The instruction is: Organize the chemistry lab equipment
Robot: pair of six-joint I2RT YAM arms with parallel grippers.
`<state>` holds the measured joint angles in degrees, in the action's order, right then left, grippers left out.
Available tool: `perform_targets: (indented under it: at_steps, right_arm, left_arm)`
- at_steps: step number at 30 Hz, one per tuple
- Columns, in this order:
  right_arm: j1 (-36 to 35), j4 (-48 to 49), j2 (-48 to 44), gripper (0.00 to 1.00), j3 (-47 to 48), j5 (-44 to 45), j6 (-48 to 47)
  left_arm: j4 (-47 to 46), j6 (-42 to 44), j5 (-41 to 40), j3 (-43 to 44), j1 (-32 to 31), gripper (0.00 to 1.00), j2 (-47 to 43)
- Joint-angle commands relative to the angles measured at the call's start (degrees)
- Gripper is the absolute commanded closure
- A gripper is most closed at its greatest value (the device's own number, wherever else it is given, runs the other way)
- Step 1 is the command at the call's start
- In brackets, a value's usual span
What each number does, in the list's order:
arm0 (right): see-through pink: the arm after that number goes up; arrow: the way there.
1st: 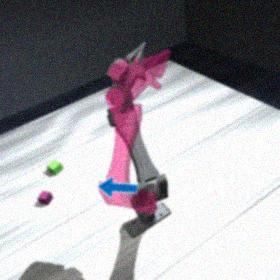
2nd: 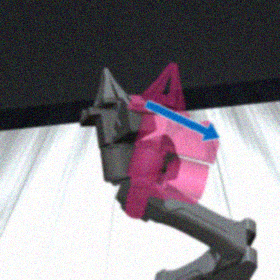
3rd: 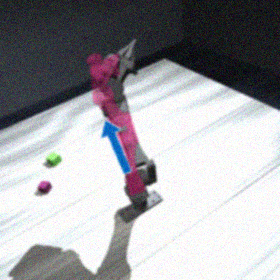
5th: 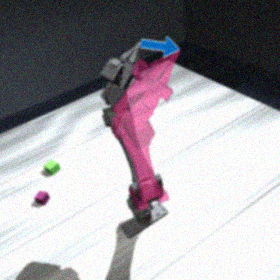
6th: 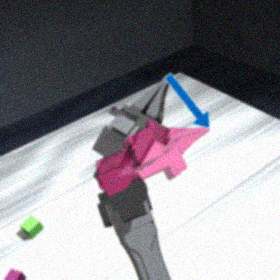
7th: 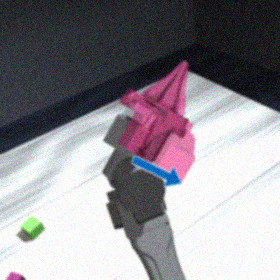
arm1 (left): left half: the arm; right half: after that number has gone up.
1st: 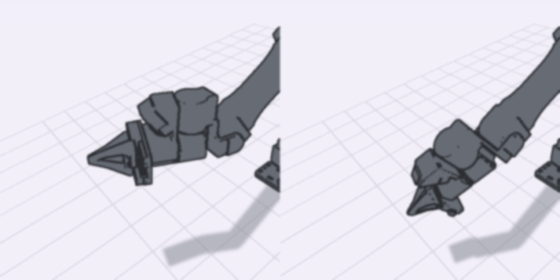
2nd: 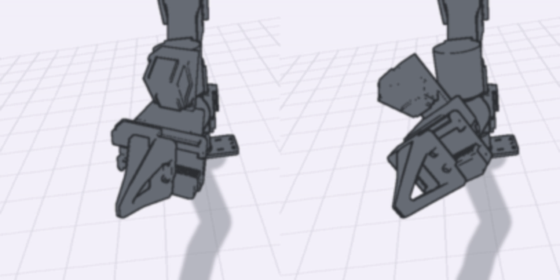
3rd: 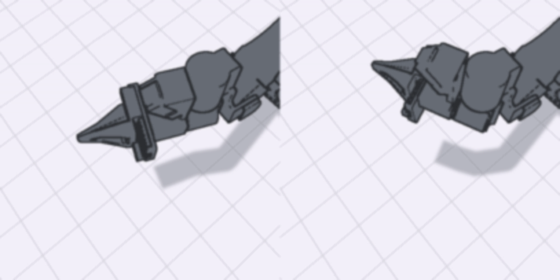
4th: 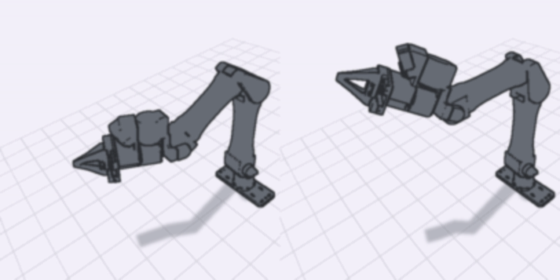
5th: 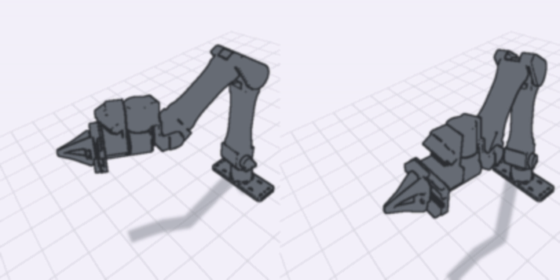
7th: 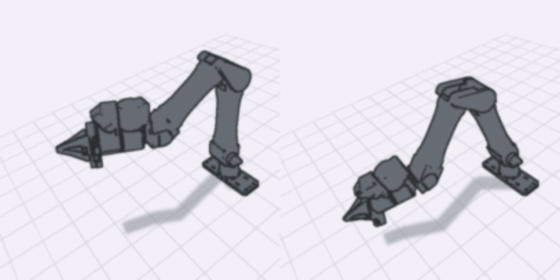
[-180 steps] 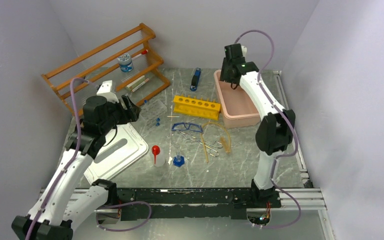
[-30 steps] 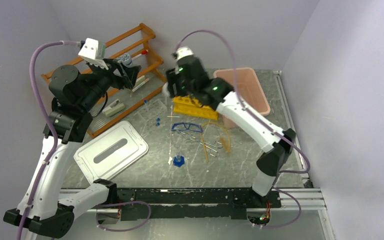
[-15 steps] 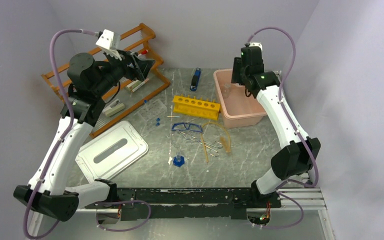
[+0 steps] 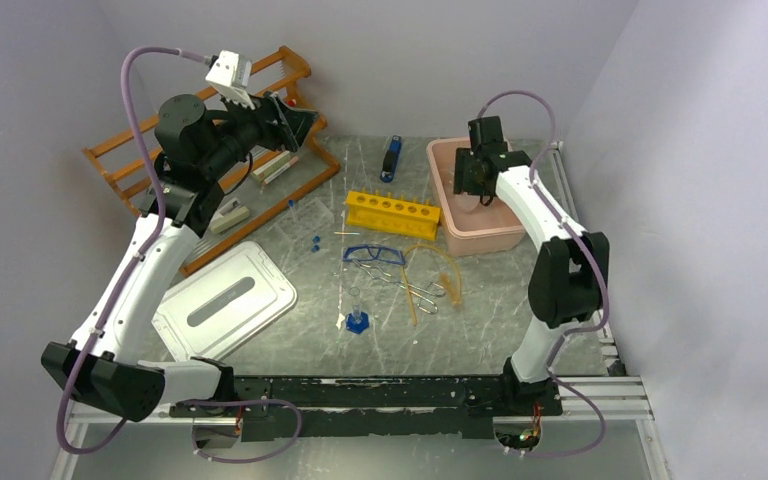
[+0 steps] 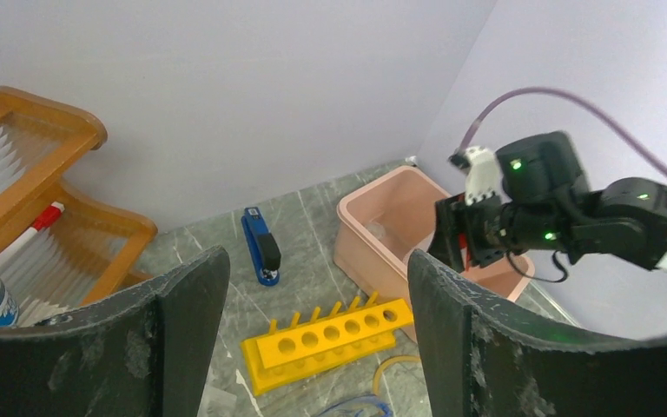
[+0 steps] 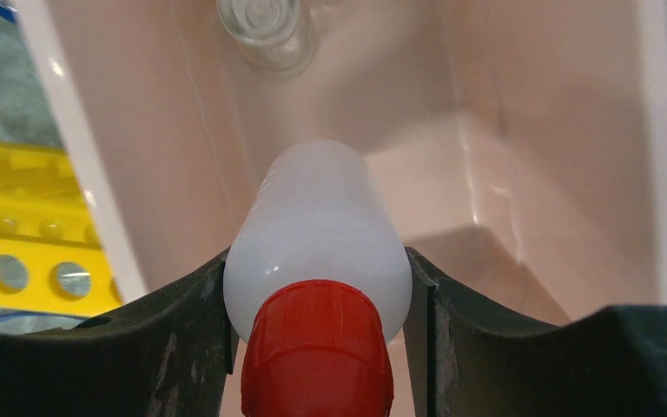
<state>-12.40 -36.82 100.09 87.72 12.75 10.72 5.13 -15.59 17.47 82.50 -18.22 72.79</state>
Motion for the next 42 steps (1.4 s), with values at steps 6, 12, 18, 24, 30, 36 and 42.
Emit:
perform_targets:
  at_steps: [6, 12, 18, 24, 30, 36, 42]
  right_arm:
    - [1.5, -1.9, 9.0, 0.53, 5.0, -8.1, -1.0]
    - [2.0, -3.1, 12.9, 0.51, 7.4, -7.7, -4.1]
    - [2.9, -3.2, 14.3, 0.47, 7.4, -10.9, -5.4]
    - [2.9, -3.5, 16.3, 0.39, 8.1, -9.7, -6.6]
    - [2.8, -3.6, 17.1, 0.28, 8.9, -9.0, -4.9]
    - [2.8, -4.0, 13.1, 0.17, 8.7, -11.2, -3.6]
    - [2.9, -4.1, 6.5, 0.14, 8.1, -10.3, -2.8]
  left_arm:
    - [-4.1, -0.5, -1.4, 1.3, -0.3, 0.21, 0.8]
    - [-3.1, -0.6, -1.8, 2.9, -0.4, 0.22, 3.1]
    - [-3.6, -0.8, -1.9, 3.3, -0.4, 0.22, 4.4]
    - [-3.5, -0.7, -2.2, 3.1, -0.4, 0.22, 4.8]
    - [-2.3, 0.2, -3.1, 4.0, -0.4, 0.22, 5.3]
    - [-2.4, 1.3, -3.6, 3.9, -0.4, 0.22, 5.2]
    - [-2.0, 1.4, -4.0, 3.8, -0.4, 0.21, 4.7]
